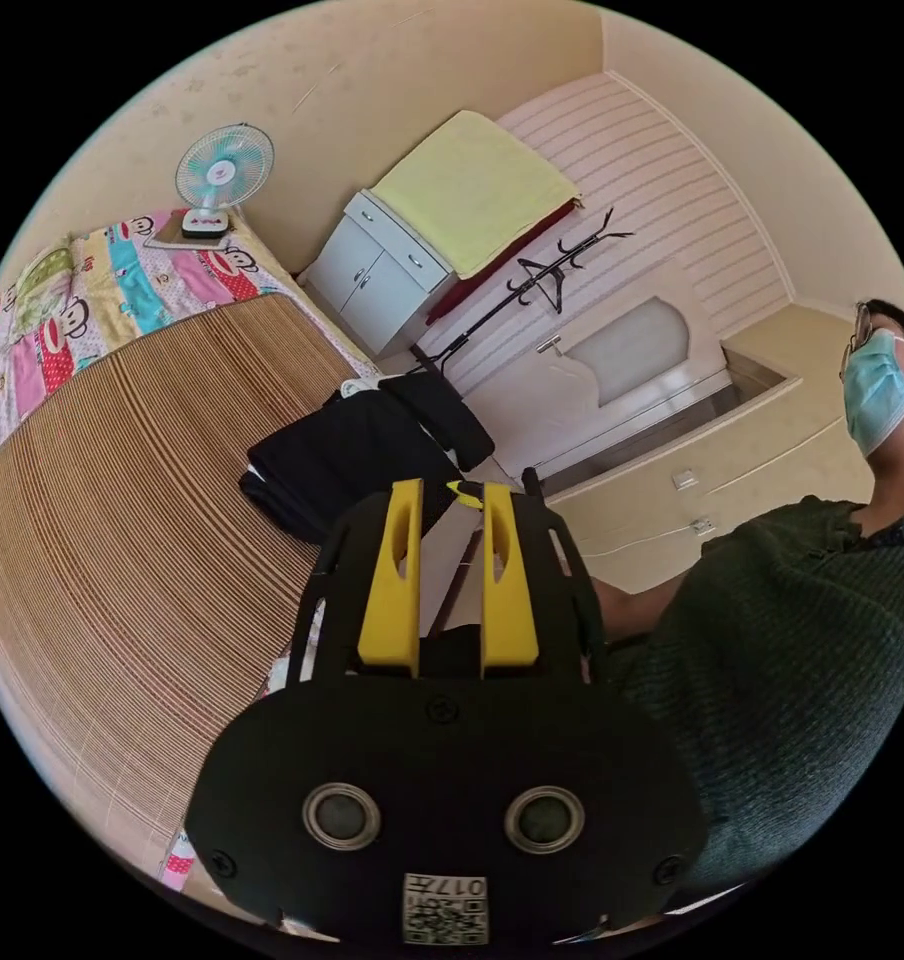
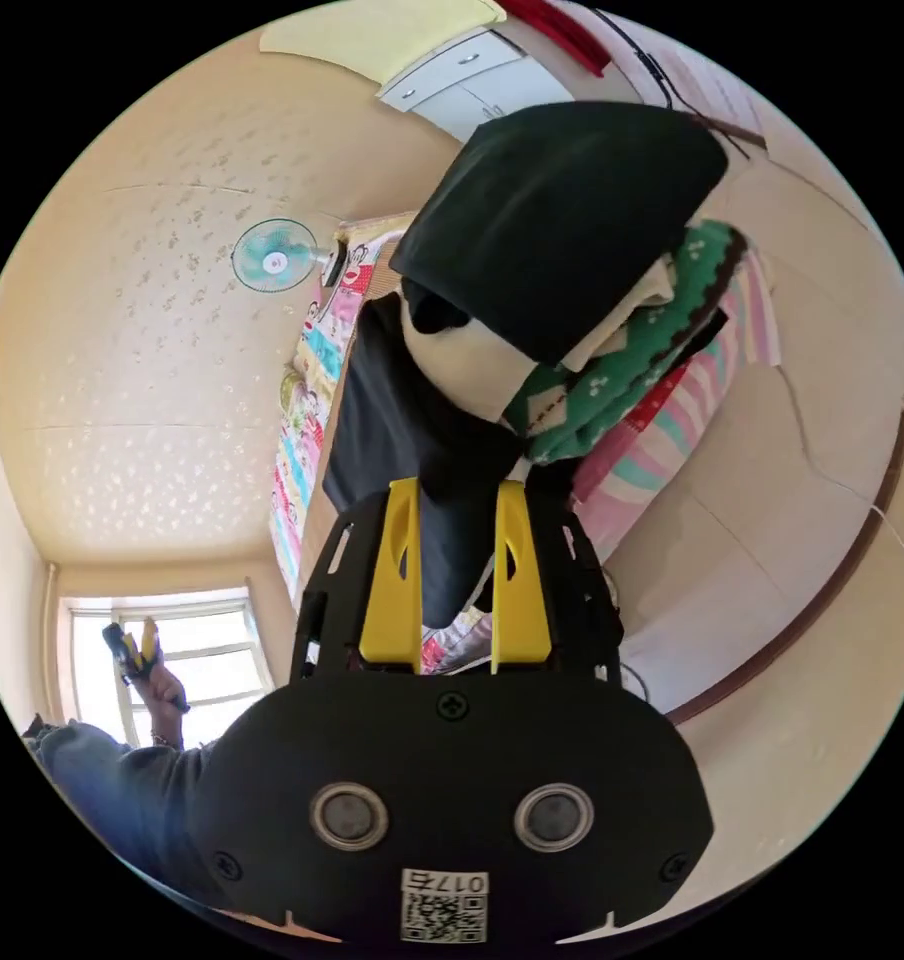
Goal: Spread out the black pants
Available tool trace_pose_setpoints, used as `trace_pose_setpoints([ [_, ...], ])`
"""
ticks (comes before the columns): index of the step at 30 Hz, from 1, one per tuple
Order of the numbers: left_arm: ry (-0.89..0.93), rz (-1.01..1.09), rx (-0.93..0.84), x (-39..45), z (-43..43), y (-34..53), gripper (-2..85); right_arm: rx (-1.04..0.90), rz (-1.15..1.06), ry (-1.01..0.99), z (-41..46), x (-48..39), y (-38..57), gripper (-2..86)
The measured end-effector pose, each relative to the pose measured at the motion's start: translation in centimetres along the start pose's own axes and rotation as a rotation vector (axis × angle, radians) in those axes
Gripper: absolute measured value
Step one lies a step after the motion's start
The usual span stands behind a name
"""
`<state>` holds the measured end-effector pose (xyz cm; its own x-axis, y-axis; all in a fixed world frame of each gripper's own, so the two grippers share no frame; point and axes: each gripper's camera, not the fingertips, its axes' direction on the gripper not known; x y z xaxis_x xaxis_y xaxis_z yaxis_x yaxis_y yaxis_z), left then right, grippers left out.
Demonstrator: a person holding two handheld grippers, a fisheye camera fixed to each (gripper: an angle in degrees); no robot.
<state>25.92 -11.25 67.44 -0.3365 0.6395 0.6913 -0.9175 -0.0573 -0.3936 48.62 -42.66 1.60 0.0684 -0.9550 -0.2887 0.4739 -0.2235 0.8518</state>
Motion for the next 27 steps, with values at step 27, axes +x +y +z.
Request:
trace_pose_setpoints([
  [27, 0.202, -0.085, 0.057, -5.9, 5.7, -17.0, 1.8, 0.009, -0.196, -0.703, -22.4, -1.6, -14.0, 10.4],
])
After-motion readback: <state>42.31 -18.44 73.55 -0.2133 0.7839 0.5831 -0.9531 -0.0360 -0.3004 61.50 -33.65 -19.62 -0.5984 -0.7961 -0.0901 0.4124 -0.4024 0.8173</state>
